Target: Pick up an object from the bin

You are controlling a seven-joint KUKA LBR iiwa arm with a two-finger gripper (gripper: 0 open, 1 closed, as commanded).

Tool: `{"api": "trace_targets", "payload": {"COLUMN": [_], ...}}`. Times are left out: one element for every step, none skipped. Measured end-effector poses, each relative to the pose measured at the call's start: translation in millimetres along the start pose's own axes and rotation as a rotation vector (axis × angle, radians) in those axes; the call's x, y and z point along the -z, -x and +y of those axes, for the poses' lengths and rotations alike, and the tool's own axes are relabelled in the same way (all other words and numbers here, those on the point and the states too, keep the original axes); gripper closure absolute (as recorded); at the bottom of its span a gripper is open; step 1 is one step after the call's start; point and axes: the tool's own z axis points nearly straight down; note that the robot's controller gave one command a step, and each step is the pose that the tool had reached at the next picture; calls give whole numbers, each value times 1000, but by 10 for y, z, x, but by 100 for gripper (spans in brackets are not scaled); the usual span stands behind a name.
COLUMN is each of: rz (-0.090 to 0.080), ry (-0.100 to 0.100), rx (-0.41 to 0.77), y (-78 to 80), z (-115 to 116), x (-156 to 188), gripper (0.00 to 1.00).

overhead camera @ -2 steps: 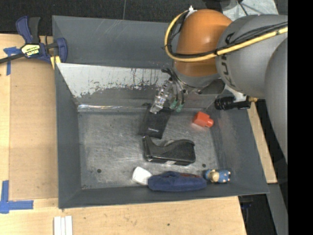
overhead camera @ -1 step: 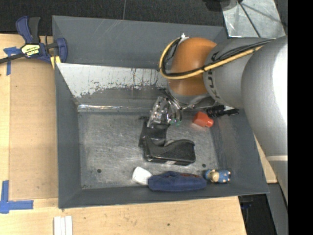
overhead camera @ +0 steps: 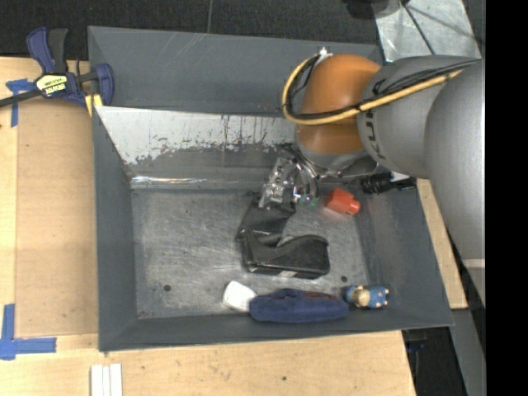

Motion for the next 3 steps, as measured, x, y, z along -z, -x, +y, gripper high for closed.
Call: {"api": "trace_targets", "payload": {"rz": [-2, -2, -5], "ry": [2, 7, 1], "rx": [3, 28, 37], "y": [-84, -103, -24], "z": [121, -174, -271], "x": [786, -204, 922], "gripper": [100, 100, 100]}}
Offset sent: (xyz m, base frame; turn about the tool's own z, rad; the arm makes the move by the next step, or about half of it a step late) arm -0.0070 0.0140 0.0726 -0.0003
